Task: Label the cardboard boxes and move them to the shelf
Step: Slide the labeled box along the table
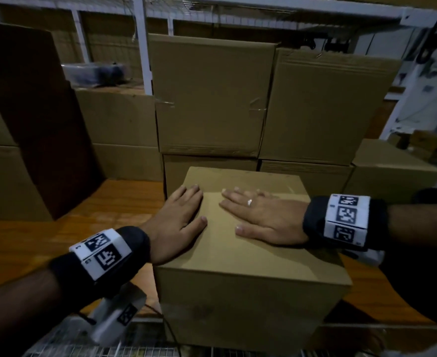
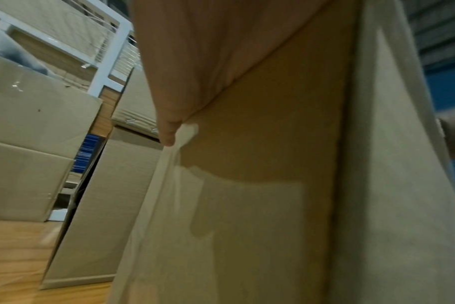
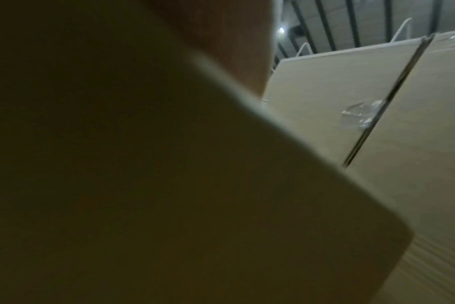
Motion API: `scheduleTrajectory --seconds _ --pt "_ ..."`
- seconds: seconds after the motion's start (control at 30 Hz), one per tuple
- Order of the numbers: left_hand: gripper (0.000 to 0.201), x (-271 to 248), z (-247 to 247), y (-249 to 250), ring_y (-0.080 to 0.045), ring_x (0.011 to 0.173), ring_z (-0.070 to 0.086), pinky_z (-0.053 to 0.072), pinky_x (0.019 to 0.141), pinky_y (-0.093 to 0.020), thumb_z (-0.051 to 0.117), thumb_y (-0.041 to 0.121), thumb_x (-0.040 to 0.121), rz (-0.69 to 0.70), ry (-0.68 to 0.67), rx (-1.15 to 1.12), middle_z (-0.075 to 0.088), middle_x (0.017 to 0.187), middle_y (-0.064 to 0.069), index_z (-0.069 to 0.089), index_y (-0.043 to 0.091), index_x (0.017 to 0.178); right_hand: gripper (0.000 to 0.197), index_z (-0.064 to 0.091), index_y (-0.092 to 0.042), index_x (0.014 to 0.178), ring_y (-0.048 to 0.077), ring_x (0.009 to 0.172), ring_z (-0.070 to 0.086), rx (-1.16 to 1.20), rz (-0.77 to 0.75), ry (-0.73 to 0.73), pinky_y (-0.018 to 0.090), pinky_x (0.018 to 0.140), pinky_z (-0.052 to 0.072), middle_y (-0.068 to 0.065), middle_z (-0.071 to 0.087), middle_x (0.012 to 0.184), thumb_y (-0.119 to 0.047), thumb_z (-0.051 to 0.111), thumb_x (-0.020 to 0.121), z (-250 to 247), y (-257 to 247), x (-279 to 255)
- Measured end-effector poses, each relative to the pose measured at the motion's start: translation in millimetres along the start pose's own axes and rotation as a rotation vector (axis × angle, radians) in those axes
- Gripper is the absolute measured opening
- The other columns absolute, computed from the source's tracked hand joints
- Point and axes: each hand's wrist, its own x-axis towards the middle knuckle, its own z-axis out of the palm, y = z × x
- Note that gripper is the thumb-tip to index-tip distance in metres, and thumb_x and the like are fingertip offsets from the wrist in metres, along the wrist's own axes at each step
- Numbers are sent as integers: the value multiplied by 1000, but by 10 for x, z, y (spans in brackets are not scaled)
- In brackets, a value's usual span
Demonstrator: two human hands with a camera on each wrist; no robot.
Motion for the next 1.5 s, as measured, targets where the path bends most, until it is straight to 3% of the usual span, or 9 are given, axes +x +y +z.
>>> scheduleTrajectory --seconds 0.17,0.27,0.37,0.47,0.67,0.77,0.87,1.23,1.5 --pt "60 6 5 44 -7 144 -12 -11 103 -14 22 42 103 -18 13 1 -8 160 6 -1 18 153 69 -6 -26 153 11 147 -8 16 50 60 42 119 1 -5 -12 161 -57 19 97 13 70 16" --pt "58 3 -5 55 -6 144 -13 -13 100 -10 23 36 104 -13 13 19 -9 159 6 -2 17 152 67 -6 -29 153 6 145 -11 19 -42 21 36 116 -2 -9 -13 160 -57 18 97 72 73 -82" --pt "58 8 -1 56 -4 143 -12 -14 97 -8 23 37 103 -19 14 46 -9 159 6 -3 18 153 68 -6 -30 153 9 147 -9 48 90 53 38 118 0 -8 -13 160 -58 17 96 104 165 -210" --pt "59 11 9 74 3 136 -15 -15 96 -7 22 39 103 -26 3 72 -11 159 8 -4 18 152 68 -7 -29 152 7 146 -10 26 57 26 35 119 0 -11 -13 159 -59 19 97 166 123 -313" --pt "60 17 13 66 -6 144 -14 -12 104 -15 21 41 102 -45 -19 91 -10 159 7 -5 19 152 67 -8 -29 152 10 146 -10 27 80 4 30 114 -4 -8 -15 159 -58 19 97 160 91 -472" --pt "60 22 16 64 -7 144 -14 -13 103 -14 22 40 103 -45 -30 94 -10 159 8 -5 20 152 64 -7 -32 152 6 145 -11 32 19 -49 37 116 -3 -11 -16 159 -55 19 99 134 -9 -447" --pt "58 24 5 71 -7 144 -13 -11 104 -15 23 39 103 -38 -29 80 -9 159 8 -2 21 152 68 -3 -26 153 17 148 -1 3 163 22 46 119 6 -2 -9 161 -58 19 98 47 19 -256" --pt "57 31 4 50 -7 144 -11 -8 107 -17 25 37 103 -43 -40 45 -7 159 9 1 22 152 56 -3 -39 151 16 148 -4 -4 14 -31 49 118 4 -7 -10 161 -51 19 101 -13 -47 -85" --pt "62 29 15 66 -10 146 -7 -7 107 -16 18 48 100 -57 -40 93 -4 160 6 2 20 153 66 -5 -40 151 13 147 -6 3 69 -54 55 117 6 -13 -13 159 -62 20 95 69 -28 -337"
